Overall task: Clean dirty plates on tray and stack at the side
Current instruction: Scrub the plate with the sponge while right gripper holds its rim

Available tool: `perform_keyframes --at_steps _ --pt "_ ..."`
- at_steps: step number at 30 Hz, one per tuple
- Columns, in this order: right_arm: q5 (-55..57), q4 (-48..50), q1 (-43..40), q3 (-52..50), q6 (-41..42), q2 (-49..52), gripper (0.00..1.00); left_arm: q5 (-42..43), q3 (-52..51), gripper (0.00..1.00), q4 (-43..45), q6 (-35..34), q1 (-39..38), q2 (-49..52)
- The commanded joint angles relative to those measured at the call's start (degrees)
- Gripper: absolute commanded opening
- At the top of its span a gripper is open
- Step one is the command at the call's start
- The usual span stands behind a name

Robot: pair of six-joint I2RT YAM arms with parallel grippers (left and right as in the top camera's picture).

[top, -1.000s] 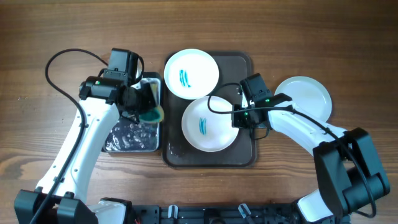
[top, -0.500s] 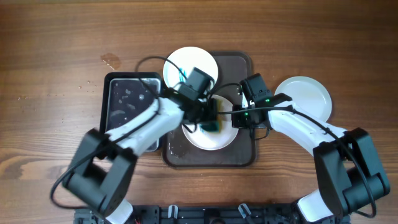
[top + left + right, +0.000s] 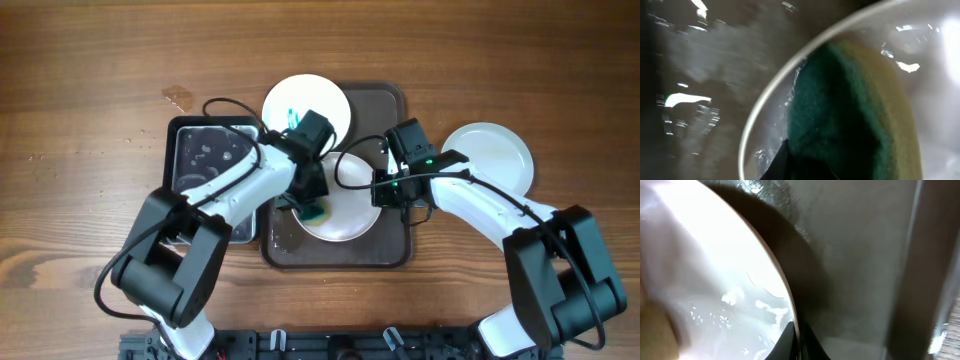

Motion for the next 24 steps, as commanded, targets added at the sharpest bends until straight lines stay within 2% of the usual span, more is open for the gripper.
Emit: perform_keyframes --at_steps 1,4,7,12,17,19,22,24 --pt "3.02 -0.96 -0.42 -0.42 -0.33 0.79 0.04 -6.29 -1.44 0.04 1.38 -0.09 2.10 2.29" --pt "3.02 -1.07 -0.44 -0.42 -1.44 0.79 0.04 5.33 -1.62 0.04 8.33 0.85 -0.52 2.32" --pt "3.02 -1.16 -0.42 -0.42 -2.43 0.79 0.05 12.81 -2.05 0.04 15.45 -0.07 -4.04 2.51" --pt "3.02 -1.40 -0.42 -0.42 -3.65 0.79 0.04 15.39 -2.05 0.04 20.24 -2.82 -9.20 3.91" --pt "3.02 -1.55 -0.42 -0.42 -3.69 0.79 0.04 15.82 -2.05 0.04 21.03 -3.63 -10.29 6.43" --pt "3.02 -1.62 -0.42 -0.42 -3.69 0.79 0.05 18.62 -2.05 0.04 22.01 -3.56 -10.25 6.43" --pt "3.02 -1.60 -0.42 -0.42 -3.69 0.79 0.05 28.26 -2.05 0.04 26.80 -1.92 -10.88 6.43" --pt "3.02 -1.68 -0.42 -0.42 -3.69 0.79 0.04 28.46 -2.05 0.04 27.30 -1.92 -11.32 6.43"
